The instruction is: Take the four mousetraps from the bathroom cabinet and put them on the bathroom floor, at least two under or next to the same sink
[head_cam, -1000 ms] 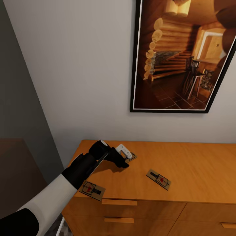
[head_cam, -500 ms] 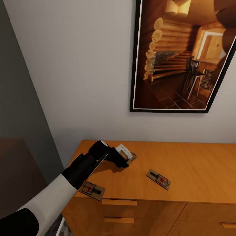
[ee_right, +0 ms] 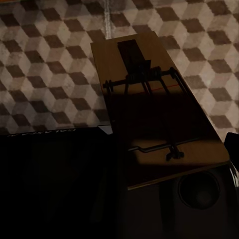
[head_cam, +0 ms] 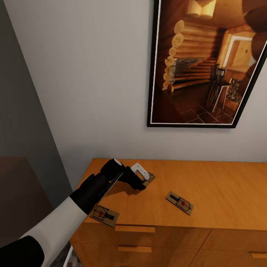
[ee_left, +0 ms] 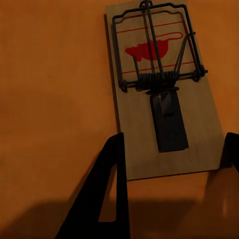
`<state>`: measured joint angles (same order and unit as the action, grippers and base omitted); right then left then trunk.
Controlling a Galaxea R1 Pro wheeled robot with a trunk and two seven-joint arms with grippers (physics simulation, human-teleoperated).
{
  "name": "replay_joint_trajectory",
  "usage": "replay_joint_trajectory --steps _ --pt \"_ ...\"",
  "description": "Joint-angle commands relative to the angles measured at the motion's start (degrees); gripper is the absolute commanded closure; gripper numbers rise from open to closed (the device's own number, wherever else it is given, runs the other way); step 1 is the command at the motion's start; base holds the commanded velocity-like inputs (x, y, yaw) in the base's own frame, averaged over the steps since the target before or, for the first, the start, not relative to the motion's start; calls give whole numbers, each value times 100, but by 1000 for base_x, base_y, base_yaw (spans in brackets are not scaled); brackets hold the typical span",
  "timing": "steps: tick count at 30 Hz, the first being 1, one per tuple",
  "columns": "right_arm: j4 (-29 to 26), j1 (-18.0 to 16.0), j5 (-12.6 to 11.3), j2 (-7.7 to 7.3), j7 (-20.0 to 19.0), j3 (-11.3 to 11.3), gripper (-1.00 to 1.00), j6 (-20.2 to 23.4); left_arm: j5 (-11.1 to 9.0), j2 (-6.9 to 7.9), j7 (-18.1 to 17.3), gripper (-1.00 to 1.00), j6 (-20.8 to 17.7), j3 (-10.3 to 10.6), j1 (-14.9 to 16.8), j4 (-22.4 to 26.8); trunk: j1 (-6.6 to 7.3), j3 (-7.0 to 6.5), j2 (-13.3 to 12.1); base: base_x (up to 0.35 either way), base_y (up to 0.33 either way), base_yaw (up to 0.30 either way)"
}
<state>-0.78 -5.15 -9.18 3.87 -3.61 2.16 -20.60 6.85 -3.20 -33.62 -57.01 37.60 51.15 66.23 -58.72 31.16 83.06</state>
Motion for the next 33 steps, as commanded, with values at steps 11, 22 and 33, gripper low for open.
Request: replay_joint_trajectory --steps 11,22,33 --pt "7 -4 -75 0 -43 22 100 -26 36 4 -56 100 -40 -35 0 220 0 7 2 0 0 0" --pt "7 -4 -75 0 -43 22 100 -31 36 4 -48 100 -77 -75 0 821 0 7 2 0 0 0" --pt "1 -4 -75 -4 -30 22 100 -32 36 29 -43 100 -83 -86 0 1200 0 7 2 0 0 0"
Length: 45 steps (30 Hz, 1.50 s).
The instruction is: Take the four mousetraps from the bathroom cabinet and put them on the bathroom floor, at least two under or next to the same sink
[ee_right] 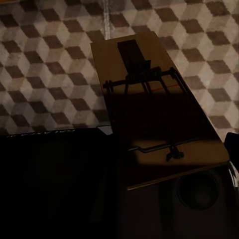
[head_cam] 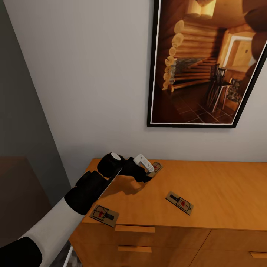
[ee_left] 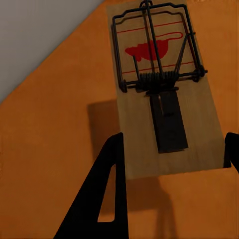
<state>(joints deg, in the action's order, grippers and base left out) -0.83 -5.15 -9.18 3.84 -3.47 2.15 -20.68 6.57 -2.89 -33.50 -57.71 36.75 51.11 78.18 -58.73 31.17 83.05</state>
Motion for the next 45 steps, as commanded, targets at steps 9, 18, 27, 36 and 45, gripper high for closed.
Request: replay_joint_trajectory --steps 9,18,27,36,45 --pt "4 -4 -75 -8 -24 20 100 -26 64 8 -56 100 -12 15 4 16 0 6 3 -44 0 0" --pt "-4 -4 -75 -22 -14 16 100 -32 64 8 -54 100 -12 17 4 13 0 6 3 -306 0 0" --pt "-3 -4 -75 -23 -13 15 100 -32 64 14 -57 100 -12 28 4 10 0 6 3 -338 0 0" --pt "-4 -4 -75 -24 -13 14 100 -32 63 5 -59 100 -12 22 4 13 0 6 3 -339 0 0" --pt "-4 -4 -75 -27 -13 13 100 -32 56 8 -60 100 -12 42 4 5 0 6 3 -339 0 0"
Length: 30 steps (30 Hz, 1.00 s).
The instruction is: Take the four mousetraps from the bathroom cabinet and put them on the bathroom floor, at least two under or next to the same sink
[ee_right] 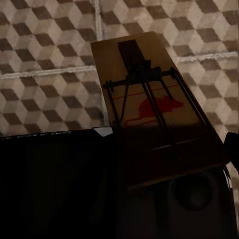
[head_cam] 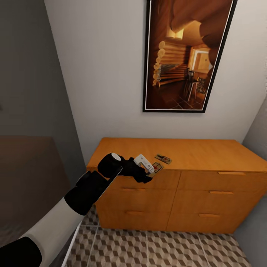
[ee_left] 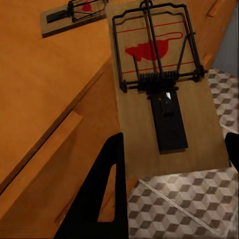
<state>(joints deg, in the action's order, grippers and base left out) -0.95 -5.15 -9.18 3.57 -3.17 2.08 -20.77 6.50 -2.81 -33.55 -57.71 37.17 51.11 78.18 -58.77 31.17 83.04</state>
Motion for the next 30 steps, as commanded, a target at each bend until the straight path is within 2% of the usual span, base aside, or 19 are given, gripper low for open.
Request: replay_joint_trajectory --steps 1,13,18,23,27,30 --pt "7 -4 -75 -2 -43 21 100 -25 62 -1 -55 100 -12 0 5 5 4 6 4 -339 0 0" --pt "7 -4 -75 -14 -43 21 100 -30 62 -1 -54 100 -8 6 5 -18 4 6 4 -339 0 0" --pt "7 -4 -75 -22 -39 21 100 -32 54 10 -55 100 4 20 5 -171 4 6 4 -254 0 0" --pt "7 -4 -75 -23 -36 21 100 -33 53 6 -66 100 33 33 5 -854 4 6 4 -52 0 0" --pt "7 -4 -75 -28 -37 18 100 -36 53 -11 -71 100 93 142 3 -1515 4 6 4 -11 0 0" --pt "6 -4 -75 -31 -35 10 100 -40 49 -12 -68 100 534 311 -5 -2154 4 6 4 -3 0 0"
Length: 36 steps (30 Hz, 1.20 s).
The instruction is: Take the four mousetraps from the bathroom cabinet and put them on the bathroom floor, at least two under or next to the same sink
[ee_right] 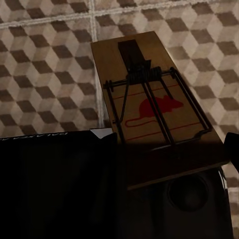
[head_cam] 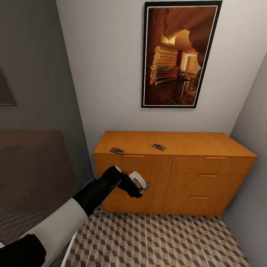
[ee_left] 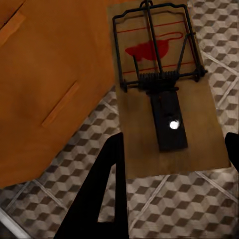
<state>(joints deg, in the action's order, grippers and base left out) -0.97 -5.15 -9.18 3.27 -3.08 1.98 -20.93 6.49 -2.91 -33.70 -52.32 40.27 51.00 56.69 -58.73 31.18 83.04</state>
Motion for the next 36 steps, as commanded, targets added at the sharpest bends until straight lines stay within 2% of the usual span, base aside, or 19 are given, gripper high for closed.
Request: replay_joint_trajectory --steps 1,8,10,13,16,19,24,26,27,30,33,35,36 --pt "6 -4 -75 -2 -44 17 100 -24 48 0 -52 100 202 25 2 -250 1 5 4 -1 0 0" --pt "1 -4 -75 -3 -43 20 100 -32 29 -52 -43 100 1326 73 -7 -1986 1 5 4 0 0 0" --pt "0 -4 -75 -2 -43 16 100 -33 24 -125 -41 100 1773 75 -9 -2551 1 5 4 0 0 0" --pt "0 -4 -75 -2 -43 14 100 -34 16 -239 -35 100 2650 74 -11 -3482 1 5 4 0 0 0" --pt "0 -4 -78 -3 -43 13 100 -39 8 -302 -32 100 3285 70 -11 -4256 1 5 4 0 0 0" --pt "-4 -4 -80 -5 -43 13 100 -41 4 -320 -32 100 3648 69 -13 -4732 1 5 4 0 0 0" --pt "-18 -4 -83 -38 -45 13 100 -52 -14 -324 -31 100 4514 63 -55 -5567 1 5 4 0 0 0" --pt "-35 -4 -80 -144 -44 11 100 -86 -39 -304 8 100 5001 53 -75 -5892 1 5 4 0 0 0" --pt "-49 -4 -81 -184 -44 10 100 -107 -52 -290 42 100 5103 51 -80 -5935 1 5 4 0 0 0" --pt "-245 -4 -70 -455 -49 10 100 -332 -120 -197 466 100 5443 45 -154 -6069 1 5 4 0 0 0" --pt "-431 -4 -57 -547 -49 16 100 -465 -136 -168 953 100 5526 43 -240 -6097 1 5 4 0 0 0" --pt "-650 -4 -43 -587 -41 19 100 -522 -143 -156 1505 100 5605 43 -408 -6109 1 5 4 0 0 0" --pt "-706 -4 -39 -593 -36 19 100 -528 -144 -155 1637 100 5634 43 -457 -6110 1 5 4 0 0 0"
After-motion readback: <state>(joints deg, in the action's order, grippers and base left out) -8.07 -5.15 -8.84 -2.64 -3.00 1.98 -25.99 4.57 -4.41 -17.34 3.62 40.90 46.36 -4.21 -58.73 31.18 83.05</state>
